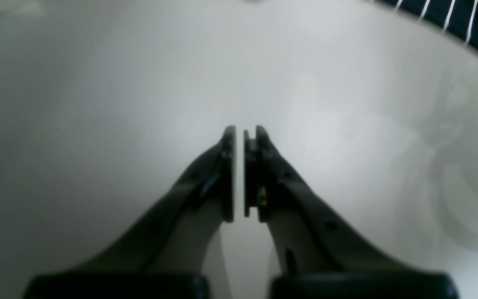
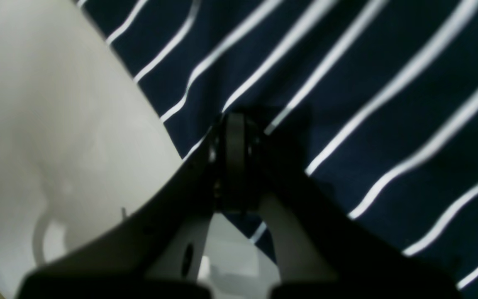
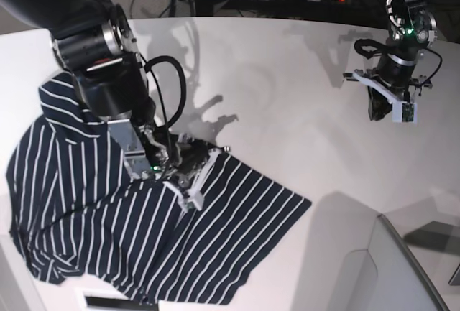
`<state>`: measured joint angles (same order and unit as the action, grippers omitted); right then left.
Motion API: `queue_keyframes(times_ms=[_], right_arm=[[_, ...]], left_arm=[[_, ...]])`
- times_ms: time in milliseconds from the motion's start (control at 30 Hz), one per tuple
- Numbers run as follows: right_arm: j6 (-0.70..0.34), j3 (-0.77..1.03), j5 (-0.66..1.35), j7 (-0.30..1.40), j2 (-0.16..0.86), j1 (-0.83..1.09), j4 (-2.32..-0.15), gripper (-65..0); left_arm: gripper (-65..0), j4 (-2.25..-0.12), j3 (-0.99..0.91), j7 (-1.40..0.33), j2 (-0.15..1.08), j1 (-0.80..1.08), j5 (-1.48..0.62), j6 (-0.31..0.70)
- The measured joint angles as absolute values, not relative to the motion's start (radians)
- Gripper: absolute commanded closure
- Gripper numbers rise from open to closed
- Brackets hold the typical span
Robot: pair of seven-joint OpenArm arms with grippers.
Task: Layout the t-shirt on the table in an organized manner, then fold the t-shirt properly
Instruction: 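Lower the right gripper onto the shirt body and grasp the fabric, then lower the left gripper onto the shirt edge and grasp it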
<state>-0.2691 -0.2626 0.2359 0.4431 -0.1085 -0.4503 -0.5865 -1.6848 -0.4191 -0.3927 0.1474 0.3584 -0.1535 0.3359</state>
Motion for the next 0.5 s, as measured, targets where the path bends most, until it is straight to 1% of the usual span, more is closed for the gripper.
queue_keyframes(times_ms=[133,233,367,500], right_arm=[[-0.271,-0.316,0.234,0.489,-0.111,-0.345,-0.744,-0.2],[-0.273,-0.344,0.234,0.563,-0.110,-0.297,-0.830,-0.2],[-0.272,-0.368,0.232,0.628,-0.086,-0.226,-0.952,-0.2],[-0.276,-0.376,0.230,0.702,-0.054,-0.160,-1.068,-0.2]], left_arm=[[0.0,-1.683,-0.321,-0.395,0.155,0.301,-0.154,0.333],[0.0,-1.640,-0.243,-0.398,0.150,0.231,-0.157,0.338],[0.0,-1.488,-0.155,-0.385,0.147,0.073,-0.156,0.328],[0.0,-1.308,-0.135,-0.387,0.108,-0.059,-0.152,0.327]])
